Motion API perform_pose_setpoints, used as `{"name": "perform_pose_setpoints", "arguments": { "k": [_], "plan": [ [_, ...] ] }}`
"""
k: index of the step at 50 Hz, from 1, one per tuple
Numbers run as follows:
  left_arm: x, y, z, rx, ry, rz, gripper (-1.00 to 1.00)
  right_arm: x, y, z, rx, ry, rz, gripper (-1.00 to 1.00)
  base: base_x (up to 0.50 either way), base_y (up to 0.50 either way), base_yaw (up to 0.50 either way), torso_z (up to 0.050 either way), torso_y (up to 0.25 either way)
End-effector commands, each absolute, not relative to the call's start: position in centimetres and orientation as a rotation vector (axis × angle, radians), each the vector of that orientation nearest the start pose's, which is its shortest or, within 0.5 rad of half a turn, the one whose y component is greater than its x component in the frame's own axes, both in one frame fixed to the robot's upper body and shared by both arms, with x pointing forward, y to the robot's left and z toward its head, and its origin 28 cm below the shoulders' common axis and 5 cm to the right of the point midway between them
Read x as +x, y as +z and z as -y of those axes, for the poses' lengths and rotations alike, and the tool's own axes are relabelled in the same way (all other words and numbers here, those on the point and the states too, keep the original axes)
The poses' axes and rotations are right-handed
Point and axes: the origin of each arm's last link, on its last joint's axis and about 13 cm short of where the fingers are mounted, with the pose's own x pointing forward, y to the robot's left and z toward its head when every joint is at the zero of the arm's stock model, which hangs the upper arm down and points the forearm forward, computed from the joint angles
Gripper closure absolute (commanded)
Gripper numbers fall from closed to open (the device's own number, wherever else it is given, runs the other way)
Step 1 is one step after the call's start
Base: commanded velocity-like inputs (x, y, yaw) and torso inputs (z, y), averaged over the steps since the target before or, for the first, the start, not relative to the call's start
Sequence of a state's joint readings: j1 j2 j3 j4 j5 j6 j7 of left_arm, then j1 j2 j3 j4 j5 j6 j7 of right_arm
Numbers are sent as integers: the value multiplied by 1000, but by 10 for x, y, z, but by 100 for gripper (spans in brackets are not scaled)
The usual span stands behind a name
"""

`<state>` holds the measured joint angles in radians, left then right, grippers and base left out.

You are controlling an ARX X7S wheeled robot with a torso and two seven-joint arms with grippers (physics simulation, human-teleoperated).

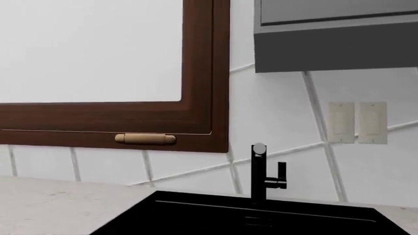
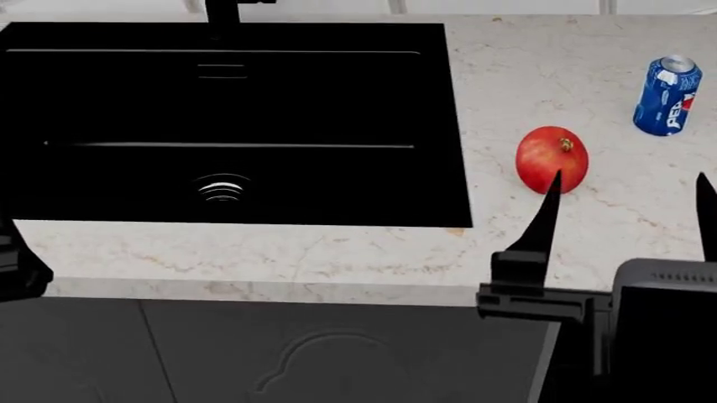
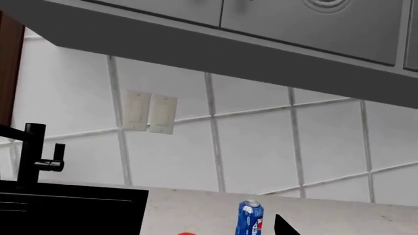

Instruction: Turn the sink spout to the right.

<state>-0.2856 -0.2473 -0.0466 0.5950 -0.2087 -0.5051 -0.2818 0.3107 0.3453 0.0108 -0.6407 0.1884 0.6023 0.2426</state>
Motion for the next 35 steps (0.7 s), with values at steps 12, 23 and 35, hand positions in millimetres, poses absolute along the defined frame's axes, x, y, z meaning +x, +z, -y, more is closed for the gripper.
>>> {"name": "perform_pose_setpoints", "arguments": {
  "k": [12, 23, 35],
  "plan": [
    [236, 173, -248, 5, 206, 382, -100, 235, 182, 149, -164, -172, 367, -100, 0, 0, 0, 0, 0],
    [235, 175, -249, 6, 211, 387, -100, 232, 179, 149, -167, -151, 380, -100, 75, 393, 0, 0, 0],
    [235, 175, -248, 7, 212, 389, -100, 231, 179, 150, -163, -152, 381, -100, 104, 487, 0, 0, 0]
  ]
}}
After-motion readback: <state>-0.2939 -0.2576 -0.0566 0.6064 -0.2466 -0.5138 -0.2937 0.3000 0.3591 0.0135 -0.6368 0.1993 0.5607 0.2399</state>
